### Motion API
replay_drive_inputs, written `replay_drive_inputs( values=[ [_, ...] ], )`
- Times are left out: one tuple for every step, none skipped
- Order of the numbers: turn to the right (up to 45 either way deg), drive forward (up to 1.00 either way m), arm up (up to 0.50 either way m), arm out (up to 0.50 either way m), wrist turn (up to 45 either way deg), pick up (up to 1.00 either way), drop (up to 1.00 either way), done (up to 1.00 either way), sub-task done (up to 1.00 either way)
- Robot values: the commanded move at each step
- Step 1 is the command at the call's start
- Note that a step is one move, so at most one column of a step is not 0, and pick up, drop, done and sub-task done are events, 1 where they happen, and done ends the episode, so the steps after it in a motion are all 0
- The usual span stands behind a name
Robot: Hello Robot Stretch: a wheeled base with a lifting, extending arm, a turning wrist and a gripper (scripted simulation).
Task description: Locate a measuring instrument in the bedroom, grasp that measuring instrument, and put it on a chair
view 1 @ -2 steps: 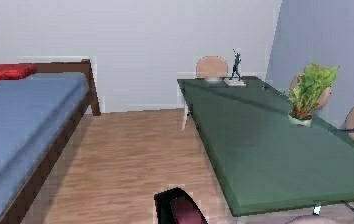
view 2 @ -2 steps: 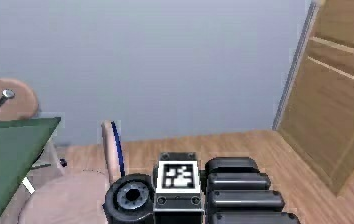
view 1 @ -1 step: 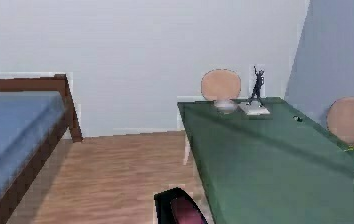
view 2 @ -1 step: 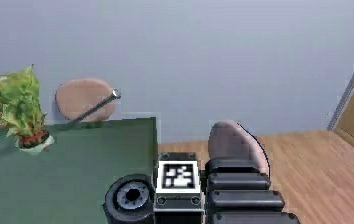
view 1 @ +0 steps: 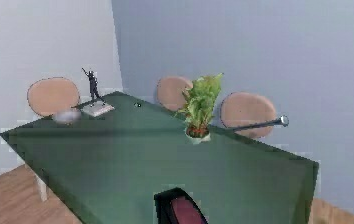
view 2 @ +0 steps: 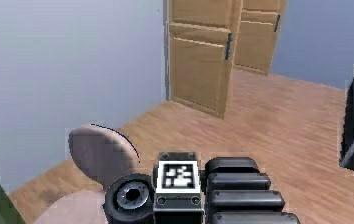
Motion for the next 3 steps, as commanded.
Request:
replay_drive_inputs(
  values=[
    [45.0,0.0,0.0,0.0,0.0,0.0,0.0,0.0,0.0],
    [45.0,0.0,0.0,0.0,0.0,0.0,0.0,0.0,0.0],
    [39.0,0.0,0.0,0.0,0.0,0.0,0.0,0.0,0.0]
  ],
)
